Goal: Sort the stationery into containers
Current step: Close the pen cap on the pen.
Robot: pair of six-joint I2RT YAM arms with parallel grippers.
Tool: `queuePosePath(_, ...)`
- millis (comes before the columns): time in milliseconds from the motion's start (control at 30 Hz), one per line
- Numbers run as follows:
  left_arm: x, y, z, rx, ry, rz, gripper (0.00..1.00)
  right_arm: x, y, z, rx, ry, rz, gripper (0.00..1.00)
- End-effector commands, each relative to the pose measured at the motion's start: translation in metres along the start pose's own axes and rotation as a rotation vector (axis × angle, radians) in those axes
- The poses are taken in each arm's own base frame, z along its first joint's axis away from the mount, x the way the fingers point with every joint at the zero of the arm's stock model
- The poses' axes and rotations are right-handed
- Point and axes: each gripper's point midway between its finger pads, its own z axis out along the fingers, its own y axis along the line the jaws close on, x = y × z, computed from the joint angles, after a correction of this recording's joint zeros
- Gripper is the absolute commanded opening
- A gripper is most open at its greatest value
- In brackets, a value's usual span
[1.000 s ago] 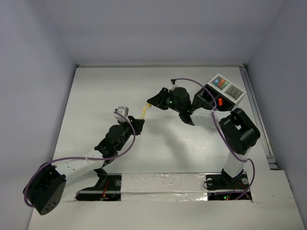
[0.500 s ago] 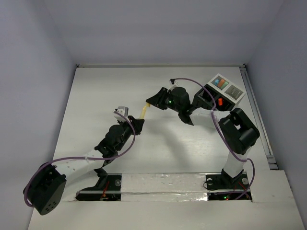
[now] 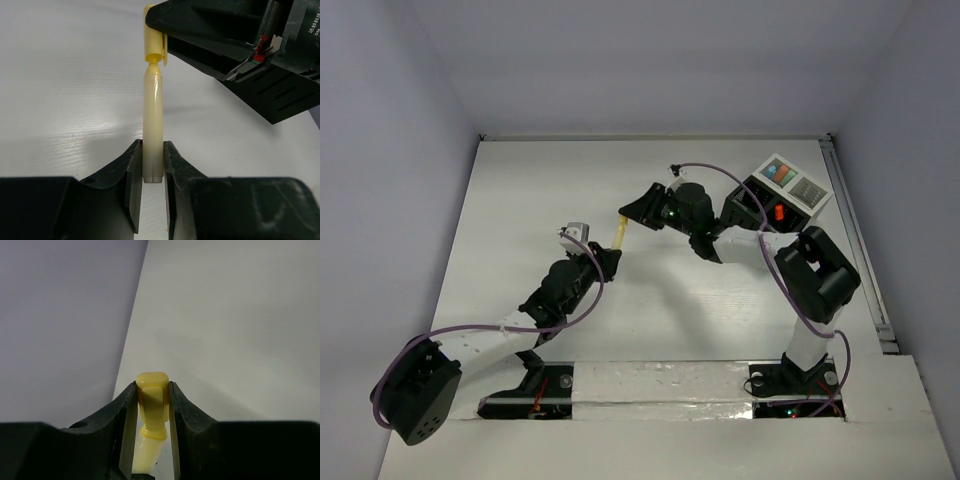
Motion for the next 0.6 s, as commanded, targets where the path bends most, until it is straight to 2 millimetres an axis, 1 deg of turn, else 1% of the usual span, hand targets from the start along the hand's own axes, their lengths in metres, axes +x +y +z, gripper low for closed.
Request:
queuePosePath(0, -0.035, -0.021, 0.004, 0.053, -0.102, -0.017, 0.0, -0.006, 0.03, 0.002, -0.095, -0.028, -0.017, 0.09)
queuePosePath(167, -0.039, -0.019, 0.003, 0.039, -0.117, -0.016, 0.0, -0.001, 0.031, 0.001, -0.097, -0.021, -0.013, 0.09)
queuePosePath(200, -0.038, -0.021, 0.003, 0.043, -0.117, -0.015, 0.0, 0.003, 0.033, 0.001, -0.095, -0.016, -0.016, 0.09)
queuePosePath(333, -0.042, -0.019, 0.001, 0.032, -0.131, -0.014, 0.0, 0.003, 0.029, 0.0, -0.079, -0.022, -0.015, 0.09)
queuePosePath(367, -0.042, -0.019, 0.001, 0.03, -0.134, -0.013, 0.0, 0.007, 0.029, 0.001, -0.076, -0.015, -0.017, 0.09)
queuePosePath(467, -0.042, -0.017, 0.001, 0.02, -0.136, -0.01, 0.0, 0.007, 0.028, 0.001, -0.07, -0.016, -0.021, 0.09)
queuePosePath(567, -0.045, -0.014, 0.0, 0.003, -0.149, -0.004, 0.0, 0.014, 0.032, 0.0, -0.073, -0.008, -0.021, 0.09)
